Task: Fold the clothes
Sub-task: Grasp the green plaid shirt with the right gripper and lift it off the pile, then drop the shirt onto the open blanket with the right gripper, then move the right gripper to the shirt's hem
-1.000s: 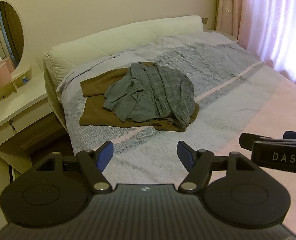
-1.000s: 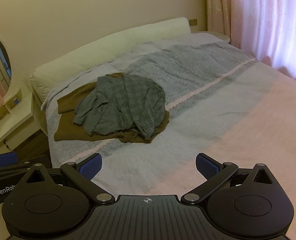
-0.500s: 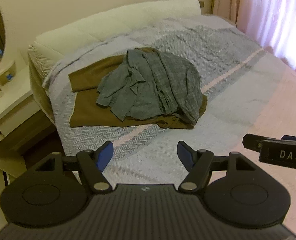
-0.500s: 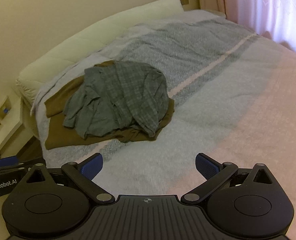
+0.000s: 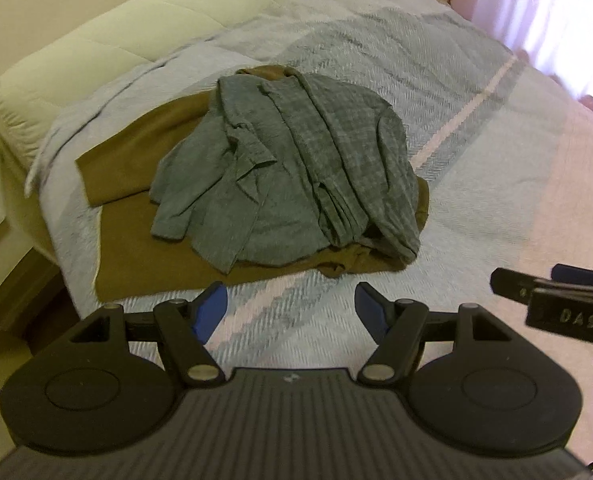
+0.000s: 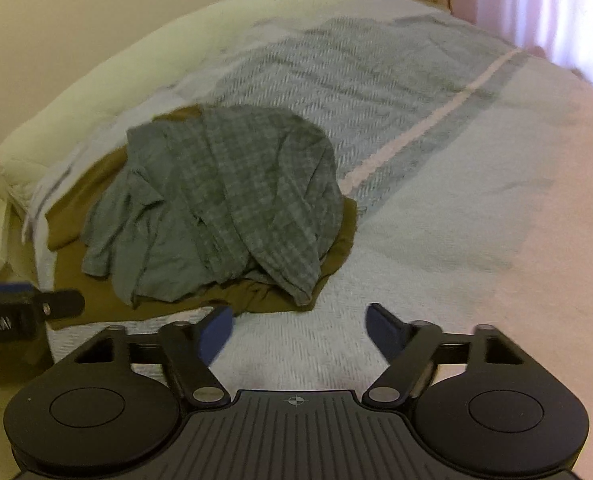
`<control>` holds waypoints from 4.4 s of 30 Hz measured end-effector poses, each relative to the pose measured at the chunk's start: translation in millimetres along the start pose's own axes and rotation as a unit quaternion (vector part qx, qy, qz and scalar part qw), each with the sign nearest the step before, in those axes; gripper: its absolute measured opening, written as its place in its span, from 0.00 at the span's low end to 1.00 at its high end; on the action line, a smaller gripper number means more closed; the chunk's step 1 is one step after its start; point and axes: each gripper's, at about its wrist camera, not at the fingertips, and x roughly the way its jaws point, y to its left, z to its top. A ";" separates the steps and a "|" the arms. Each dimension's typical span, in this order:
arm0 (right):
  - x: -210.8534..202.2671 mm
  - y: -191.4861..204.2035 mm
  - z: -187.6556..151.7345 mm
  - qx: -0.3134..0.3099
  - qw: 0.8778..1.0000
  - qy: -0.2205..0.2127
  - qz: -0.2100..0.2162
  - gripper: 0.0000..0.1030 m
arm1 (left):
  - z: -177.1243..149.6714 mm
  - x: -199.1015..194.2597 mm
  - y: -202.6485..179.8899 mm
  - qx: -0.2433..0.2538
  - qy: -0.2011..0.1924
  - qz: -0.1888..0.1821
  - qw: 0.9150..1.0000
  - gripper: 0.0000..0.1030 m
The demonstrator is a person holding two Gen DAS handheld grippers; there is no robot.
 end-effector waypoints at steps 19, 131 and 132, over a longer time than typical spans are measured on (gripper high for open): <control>138.4 -7.3 11.3 -0.022 0.997 0.065 -0.020 0.59 | 54.9 150.2 -0.3 0.044 0.071 -0.051 0.995 0.65; -304.8 -303.2 -309.4 0.242 0.943 0.090 -0.208 0.81 | -199.6 -77.3 -264.7 0.217 0.092 -0.101 0.967 0.65; -305.1 -308.6 -311.8 0.247 0.943 0.090 -0.204 0.81 | -204.1 -78.3 -265.5 0.211 0.095 -0.098 0.968 0.65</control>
